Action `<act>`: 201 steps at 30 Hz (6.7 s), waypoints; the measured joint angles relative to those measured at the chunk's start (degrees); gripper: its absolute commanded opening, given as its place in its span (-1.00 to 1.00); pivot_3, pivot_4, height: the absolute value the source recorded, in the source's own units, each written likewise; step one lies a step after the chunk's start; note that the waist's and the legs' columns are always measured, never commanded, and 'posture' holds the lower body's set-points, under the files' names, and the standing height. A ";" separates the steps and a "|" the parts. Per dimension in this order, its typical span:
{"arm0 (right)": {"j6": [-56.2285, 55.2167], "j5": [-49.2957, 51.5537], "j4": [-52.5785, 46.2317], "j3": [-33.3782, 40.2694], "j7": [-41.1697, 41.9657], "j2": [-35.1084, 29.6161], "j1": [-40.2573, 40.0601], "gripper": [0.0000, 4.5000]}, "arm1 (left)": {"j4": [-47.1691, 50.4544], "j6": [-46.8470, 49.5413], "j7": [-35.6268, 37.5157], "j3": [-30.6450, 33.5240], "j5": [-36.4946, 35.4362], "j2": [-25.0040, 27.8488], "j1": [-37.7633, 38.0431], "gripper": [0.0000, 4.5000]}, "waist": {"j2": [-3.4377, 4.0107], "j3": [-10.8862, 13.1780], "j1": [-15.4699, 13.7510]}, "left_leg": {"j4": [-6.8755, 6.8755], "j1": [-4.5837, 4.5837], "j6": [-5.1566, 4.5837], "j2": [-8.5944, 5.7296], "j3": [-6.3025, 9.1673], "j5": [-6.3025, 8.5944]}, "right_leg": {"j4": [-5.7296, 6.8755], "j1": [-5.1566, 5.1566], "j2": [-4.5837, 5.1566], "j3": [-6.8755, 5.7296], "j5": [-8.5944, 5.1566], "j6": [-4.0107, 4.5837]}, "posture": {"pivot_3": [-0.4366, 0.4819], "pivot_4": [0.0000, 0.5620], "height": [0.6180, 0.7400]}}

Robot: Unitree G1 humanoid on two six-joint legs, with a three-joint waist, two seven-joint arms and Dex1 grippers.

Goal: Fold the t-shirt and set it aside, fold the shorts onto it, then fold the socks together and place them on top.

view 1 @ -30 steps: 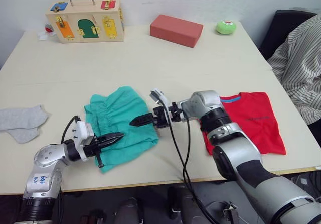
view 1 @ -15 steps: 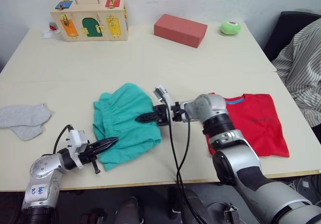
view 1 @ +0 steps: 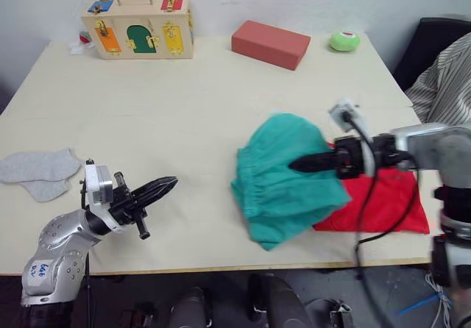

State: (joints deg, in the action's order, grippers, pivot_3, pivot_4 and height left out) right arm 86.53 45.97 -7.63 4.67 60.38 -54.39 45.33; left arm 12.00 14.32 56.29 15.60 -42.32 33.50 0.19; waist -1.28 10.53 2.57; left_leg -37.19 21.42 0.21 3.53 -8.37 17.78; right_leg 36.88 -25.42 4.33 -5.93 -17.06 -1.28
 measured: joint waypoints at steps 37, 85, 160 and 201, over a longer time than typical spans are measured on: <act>-66.74 -23.21 25.51 21.91 16.85 -15.54 -44.36 1.00 | -3.14 6.12 5.22 2.73 2.22 9.78 1.76 -0.83 | -0.02 0.35 -1.81 | -0.14 -0.22 0.32 0.16 -0.26 -0.01 | -0.18 0.13 -0.35 0.26 0.13 -0.18 | -0.05 -0.47 1.00; -81.39 -14.79 -24.18 -2.24 -3.59 19.11 -50.32 1.00 | -35.36 1.75 -13.75 12.72 22.86 26.26 0.00 0.99 | -0.46 0.04 -2.08 | 0.00 -0.19 0.05 0.09 1.05 0.23 | -0.73 1.06 0.10 -1.17 -0.03 0.11 | -0.05 -0.47 1.00; -55.50 -22.52 -19.40 -20.08 -17.48 19.56 -37.93 1.00 | -32.11 1.15 13.22 -10.33 19.74 16.11 -25.10 0.56 | -0.37 0.12 -2.48 | -0.85 -0.14 0.20 0.16 0.37 0.09 | 0.05 0.72 -0.12 -0.51 -0.03 0.03 | -0.05 -0.47 1.00; -70.46 -39.97 -3.17 -25.11 -12.62 25.69 -28.70 -0.98 | -25.81 0.15 18.37 -14.76 25.81 10.37 -19.27 -1.00 | -0.46 0.08 -1.96 | -1.05 -0.15 0.20 0.16 -0.16 0.09 | 0.57 0.25 -0.09 0.03 0.00 -0.04 | -0.05 -0.47 1.00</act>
State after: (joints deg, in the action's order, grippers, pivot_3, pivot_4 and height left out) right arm 16.08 6.00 -10.80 -20.44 47.76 -28.70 16.63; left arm -13.81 14.47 74.66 0.84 -16.51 43.87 -19.08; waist -1.74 10.60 0.61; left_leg -38.24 21.27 0.41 3.69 -8.53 17.87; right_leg 37.44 -25.17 4.24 -5.90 -17.05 -1.33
